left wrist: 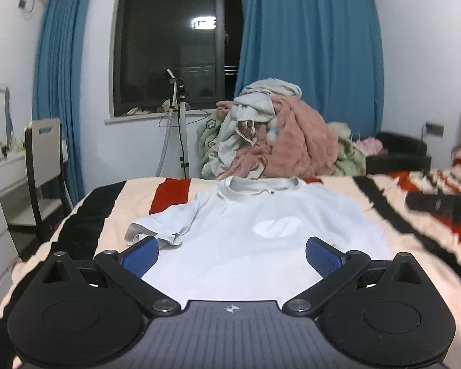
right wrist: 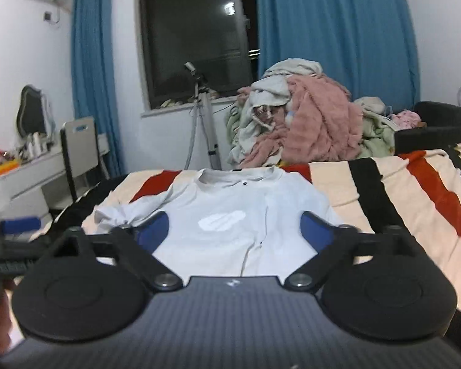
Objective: Fold clothes
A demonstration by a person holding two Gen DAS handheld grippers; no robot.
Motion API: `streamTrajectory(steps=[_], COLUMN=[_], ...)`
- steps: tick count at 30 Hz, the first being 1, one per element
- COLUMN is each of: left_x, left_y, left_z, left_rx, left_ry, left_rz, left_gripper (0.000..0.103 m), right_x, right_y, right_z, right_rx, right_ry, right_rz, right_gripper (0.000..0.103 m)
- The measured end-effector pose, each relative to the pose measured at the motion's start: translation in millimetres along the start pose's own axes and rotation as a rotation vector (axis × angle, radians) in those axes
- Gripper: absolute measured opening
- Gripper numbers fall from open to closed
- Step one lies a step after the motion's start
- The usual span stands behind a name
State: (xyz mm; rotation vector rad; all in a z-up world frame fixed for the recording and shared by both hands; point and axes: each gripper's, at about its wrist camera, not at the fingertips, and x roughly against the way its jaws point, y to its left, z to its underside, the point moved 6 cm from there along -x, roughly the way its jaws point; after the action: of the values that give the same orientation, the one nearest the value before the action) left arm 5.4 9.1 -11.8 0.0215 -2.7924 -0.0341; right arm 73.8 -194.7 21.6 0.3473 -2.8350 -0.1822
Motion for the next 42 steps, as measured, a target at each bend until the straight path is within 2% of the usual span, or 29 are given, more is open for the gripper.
streamTrajectory(steps=[10, 17, 24, 30, 31, 34, 37, 39, 41, 42], left_x=[-34, -36, -45, -90, -99, -126, -153, -168, -178, -183], left_y=[5, 6, 9, 23, 27, 47, 86, 120, 151, 165], left_z=[16, 19, 18, 20, 21, 19, 13, 9, 9, 10], left_rx=[0.008, 0.009, 0.039, 0.041, 0.043, 0.059, 0.171, 0.305, 0.446, 0.521], left_ry=[0.063, 0.091, 0.15, 0.214, 0.222, 0.228, 0.212, 0.188, 0.177, 0.174], left_rz=[-0.036, -0.057, -0.094, -0.162, -0.175, -0.22, -0.247, -0.264, -0.26, -0.242], left_gripper=[0.103, 0.102, 0.097, 0.087, 0.083, 0.08, 0.079, 0.077, 0.07, 0.061], right_x=[-17, -17, -19, -29, -32, -42, -52, -59, -65, -68], right_y=[-11, -4, -8, -18, -19, -22, -25, -28, -30, -32], right_z=[14, 18, 24, 35, 38, 46, 54, 58, 62, 64], right_rx=[-0.036, -0.015, -0.033, -0.1, -0.111, -0.14, -0.168, -0.189, -0.21, -0.221], right_ry=[0.024, 0.023, 0.058, 0.106, 0.118, 0.152, 0.18, 0.197, 0.21, 0.216], right_rz=[0.045, 0.045, 0.069, 0.07, 0.069, 0.063, 0.061, 0.057, 0.056, 0.055], right_gripper=[0.093, 0.093, 0.093, 0.093, 0.093, 0.093, 0.093, 0.093, 0.093, 0.093])
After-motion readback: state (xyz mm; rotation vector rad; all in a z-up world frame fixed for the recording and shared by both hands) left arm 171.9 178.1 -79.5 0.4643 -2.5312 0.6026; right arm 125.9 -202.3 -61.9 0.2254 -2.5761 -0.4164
